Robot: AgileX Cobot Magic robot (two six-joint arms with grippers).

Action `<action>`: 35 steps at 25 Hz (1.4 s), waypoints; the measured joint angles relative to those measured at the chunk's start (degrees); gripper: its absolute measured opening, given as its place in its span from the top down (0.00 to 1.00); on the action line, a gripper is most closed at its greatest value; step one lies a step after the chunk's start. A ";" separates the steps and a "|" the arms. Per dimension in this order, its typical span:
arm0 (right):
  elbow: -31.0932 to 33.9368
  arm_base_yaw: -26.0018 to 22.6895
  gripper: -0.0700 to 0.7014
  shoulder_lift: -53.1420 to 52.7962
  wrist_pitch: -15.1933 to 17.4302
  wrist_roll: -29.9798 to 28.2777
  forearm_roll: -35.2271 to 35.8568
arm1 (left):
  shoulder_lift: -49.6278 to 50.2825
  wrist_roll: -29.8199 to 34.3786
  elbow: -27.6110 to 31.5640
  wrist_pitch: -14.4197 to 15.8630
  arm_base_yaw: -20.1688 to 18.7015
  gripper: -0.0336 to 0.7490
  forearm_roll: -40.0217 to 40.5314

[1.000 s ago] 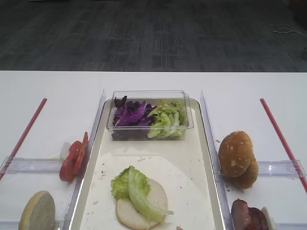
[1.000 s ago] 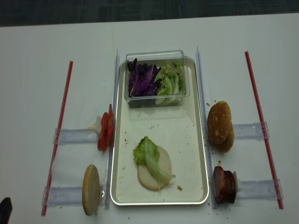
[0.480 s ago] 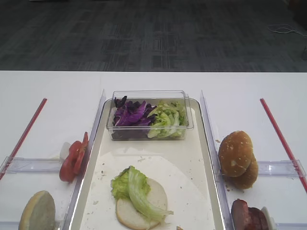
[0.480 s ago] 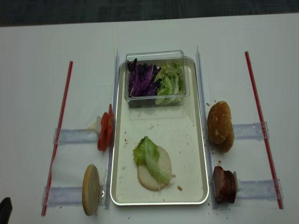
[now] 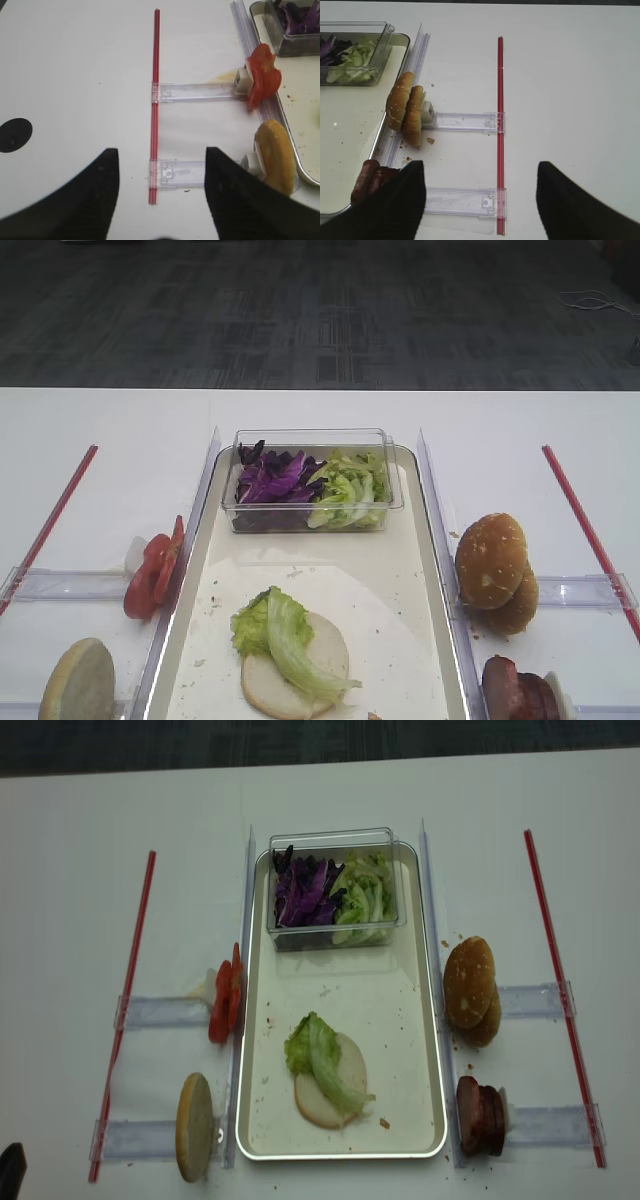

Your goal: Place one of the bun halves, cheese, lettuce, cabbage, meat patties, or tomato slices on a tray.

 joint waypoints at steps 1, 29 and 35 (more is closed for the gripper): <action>0.00 0.00 0.29 0.00 0.00 0.00 0.00 | 0.00 0.00 0.00 0.00 0.00 0.46 0.00; 0.00 0.00 0.29 0.00 0.00 -1.04 0.20 | 0.00 0.00 0.00 0.00 0.00 0.46 0.00; 0.00 0.00 0.29 0.00 0.00 -1.04 0.20 | 0.00 0.00 0.00 0.00 0.00 0.46 0.00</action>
